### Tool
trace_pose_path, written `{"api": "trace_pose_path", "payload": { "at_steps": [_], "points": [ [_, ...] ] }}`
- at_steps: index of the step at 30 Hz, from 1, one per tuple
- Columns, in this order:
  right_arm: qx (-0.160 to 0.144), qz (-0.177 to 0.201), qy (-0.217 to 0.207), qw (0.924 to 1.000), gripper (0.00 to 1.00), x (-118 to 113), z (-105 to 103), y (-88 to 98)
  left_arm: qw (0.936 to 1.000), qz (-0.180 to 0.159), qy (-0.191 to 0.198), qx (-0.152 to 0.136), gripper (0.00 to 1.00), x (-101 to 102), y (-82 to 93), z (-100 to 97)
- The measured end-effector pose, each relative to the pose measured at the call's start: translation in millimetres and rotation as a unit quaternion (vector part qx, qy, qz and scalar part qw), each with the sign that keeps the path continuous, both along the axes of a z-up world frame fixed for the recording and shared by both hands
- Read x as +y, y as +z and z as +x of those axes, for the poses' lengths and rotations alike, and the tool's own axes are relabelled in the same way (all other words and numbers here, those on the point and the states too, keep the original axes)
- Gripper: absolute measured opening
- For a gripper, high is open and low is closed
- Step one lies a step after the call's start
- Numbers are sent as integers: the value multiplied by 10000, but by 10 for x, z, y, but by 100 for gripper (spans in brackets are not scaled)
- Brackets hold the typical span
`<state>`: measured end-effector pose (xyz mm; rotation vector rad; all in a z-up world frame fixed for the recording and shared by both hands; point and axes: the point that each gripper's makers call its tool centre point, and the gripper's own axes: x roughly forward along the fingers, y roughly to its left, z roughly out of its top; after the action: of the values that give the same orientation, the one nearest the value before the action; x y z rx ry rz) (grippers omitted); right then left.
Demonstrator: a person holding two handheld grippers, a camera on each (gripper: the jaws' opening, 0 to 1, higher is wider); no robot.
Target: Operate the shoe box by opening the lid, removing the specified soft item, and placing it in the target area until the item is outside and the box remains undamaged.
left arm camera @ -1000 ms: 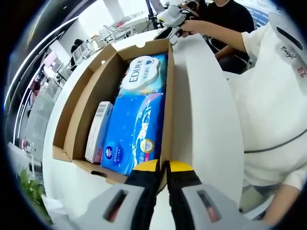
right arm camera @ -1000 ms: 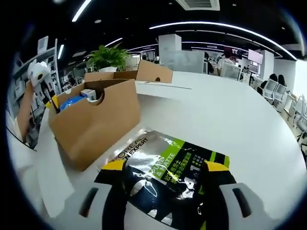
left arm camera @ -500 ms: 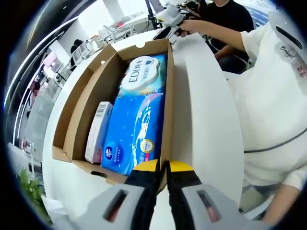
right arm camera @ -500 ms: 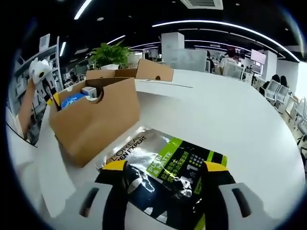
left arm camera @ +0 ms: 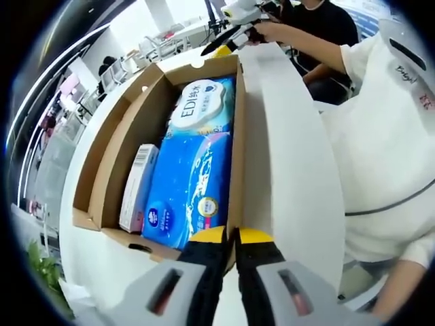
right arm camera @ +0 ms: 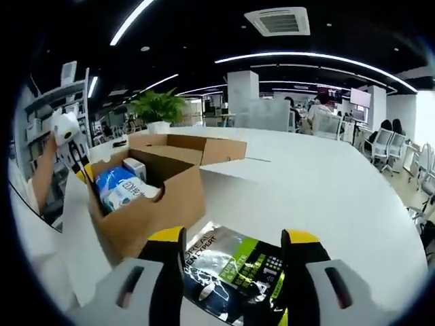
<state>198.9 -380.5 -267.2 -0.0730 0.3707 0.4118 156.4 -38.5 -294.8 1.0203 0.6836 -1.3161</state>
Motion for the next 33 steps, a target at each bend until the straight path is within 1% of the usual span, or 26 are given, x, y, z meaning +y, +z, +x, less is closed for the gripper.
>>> {"api": "trace_pose_path", "payload": {
  "at_steps": [4,7,9,11,12,14,16,18,20,22,23,26,30,33],
  "points": [
    [-121,34,50,9999,59,6,36,82,10000,-42,-50,-23,4,-1,2,1],
    [-165,37,88,9998,57,47,37,77,9999,-46,-79,-44,4,-4,2,-1],
    [-170,-26,104,9998,56,60,25,58,9999,-40,-110,-63,4,-5,1,-2],
    [-189,-37,54,9998,56,48,21,56,9999,-47,-115,-72,4,-6,1,-2],
    [-302,-102,-31,9995,58,20,28,75,10000,-35,-18,-23,4,-6,0,4],
    [-304,-105,-21,9995,58,32,8,79,9999,29,-132,-72,4,-5,-8,-10],
    [-333,-48,10,9994,58,57,-10,99,9998,29,-162,-70,4,-4,-7,-9],
    [-349,-52,48,9994,54,72,-24,124,9998,35,-191,-85,4,-3,-8,-11],
    [-413,-135,55,9990,51,68,-29,173,9998,31,-182,-83,4,-4,-8,-11],
    [-618,-238,83,9978,47,61,-25,302,9998,30,-162,-75,4,-3,-9,-12],
    [-640,-252,78,9976,46,59,-26,337,9998,27,-169,-83,4,-4,-9,-11],
    [-809,-183,117,9965,45,98,-16,473,9998,1,-169,-114,4,-3,-9,-15],
    [-885,-304,184,9954,41,192,-38,491,9997,-31,-210,-149,4,-6,-6,-17],
    [-895,-350,213,9951,41,243,-68,463,9997,-20,-212,-138,4,-7,-7,-17]
  ]
}}
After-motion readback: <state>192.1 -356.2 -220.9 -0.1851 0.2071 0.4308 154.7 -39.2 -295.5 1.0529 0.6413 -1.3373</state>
